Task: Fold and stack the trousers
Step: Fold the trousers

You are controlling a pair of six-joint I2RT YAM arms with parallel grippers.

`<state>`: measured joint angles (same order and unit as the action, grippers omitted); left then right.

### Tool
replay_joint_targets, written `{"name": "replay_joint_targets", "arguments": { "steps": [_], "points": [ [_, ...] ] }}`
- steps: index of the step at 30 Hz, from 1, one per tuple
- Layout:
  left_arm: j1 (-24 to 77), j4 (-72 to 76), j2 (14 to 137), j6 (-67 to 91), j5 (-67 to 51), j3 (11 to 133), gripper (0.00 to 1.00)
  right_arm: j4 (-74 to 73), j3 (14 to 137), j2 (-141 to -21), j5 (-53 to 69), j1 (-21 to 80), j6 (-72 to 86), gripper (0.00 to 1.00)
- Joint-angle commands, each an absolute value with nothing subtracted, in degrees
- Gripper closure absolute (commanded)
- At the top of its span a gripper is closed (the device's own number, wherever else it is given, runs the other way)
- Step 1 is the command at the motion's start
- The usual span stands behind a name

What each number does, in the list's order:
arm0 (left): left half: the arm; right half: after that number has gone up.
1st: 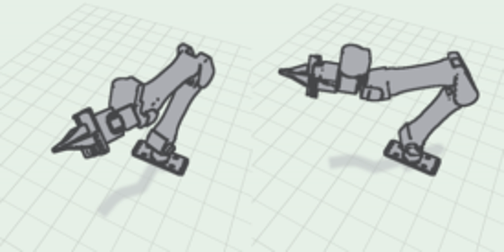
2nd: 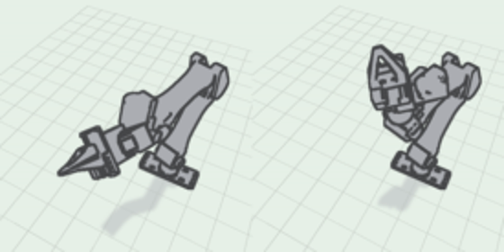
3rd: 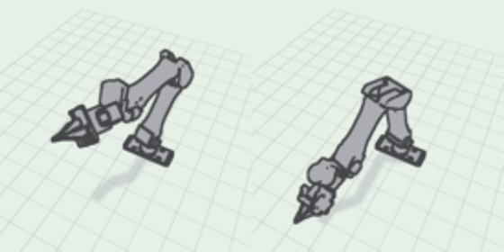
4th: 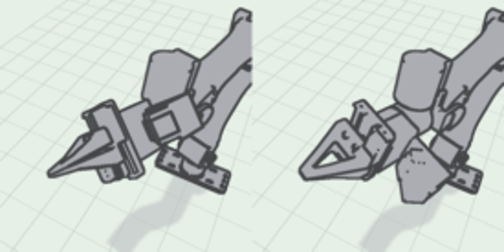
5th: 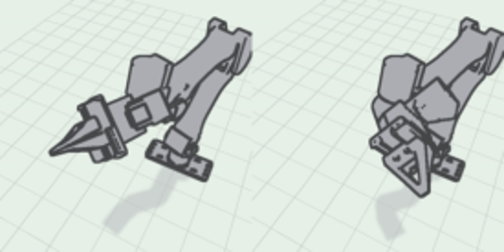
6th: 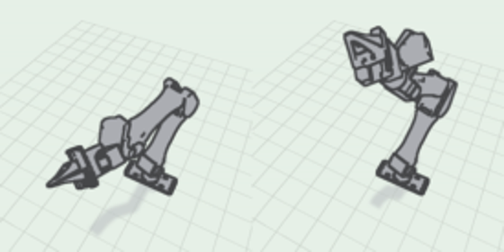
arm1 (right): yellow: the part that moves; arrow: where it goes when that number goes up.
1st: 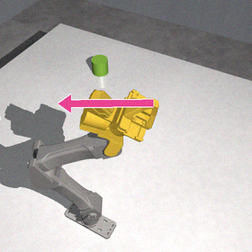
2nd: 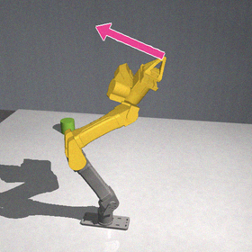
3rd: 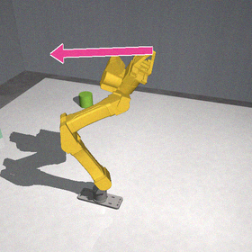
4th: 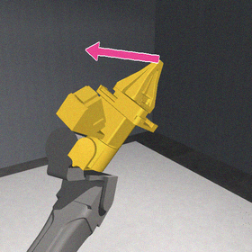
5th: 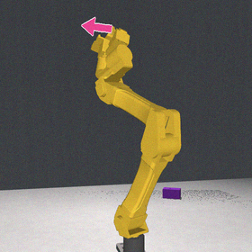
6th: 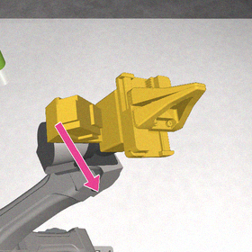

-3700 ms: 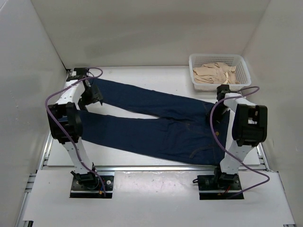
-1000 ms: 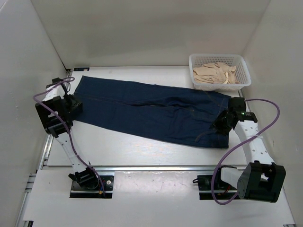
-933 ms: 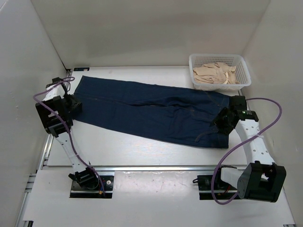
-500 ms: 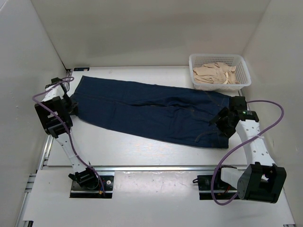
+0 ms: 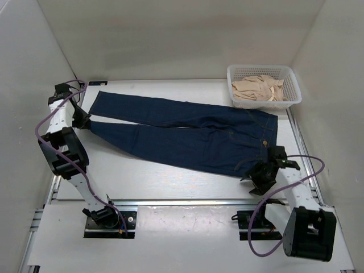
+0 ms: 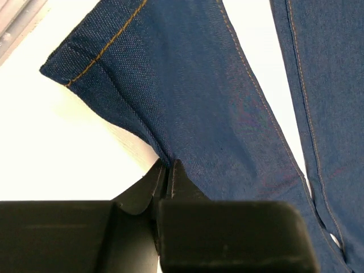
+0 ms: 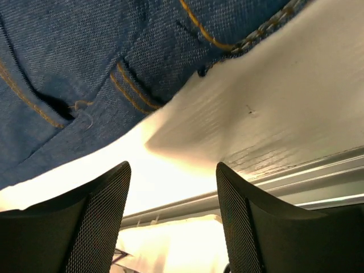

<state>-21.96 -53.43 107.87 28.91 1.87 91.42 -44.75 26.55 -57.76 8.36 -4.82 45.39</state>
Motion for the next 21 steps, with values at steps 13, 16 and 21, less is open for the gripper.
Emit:
{"name": "replay_joint_targets", "arguments": {
  "steps": [13, 16, 21],
  "points": [
    [-21.3, -53.3, 104.4, 28.8, 0.1, 92.2, 0.9, -30.3, 30.4, -68.4, 6.5, -6.0, 49.3, 0.57],
    [-21.3, -53.3, 103.9, 28.8, -0.4, 92.7, 0.9, -31.5, 33.4, -69.6, 3.3, -6.0, 48.0, 1.0],
    [-21.3, -54.6, 102.0, 30.0, -0.4, 93.8, 0.9, -40.6, 40.1, -62.8, -3.3, -6.0, 42.3, 1.0]
  ]
}}
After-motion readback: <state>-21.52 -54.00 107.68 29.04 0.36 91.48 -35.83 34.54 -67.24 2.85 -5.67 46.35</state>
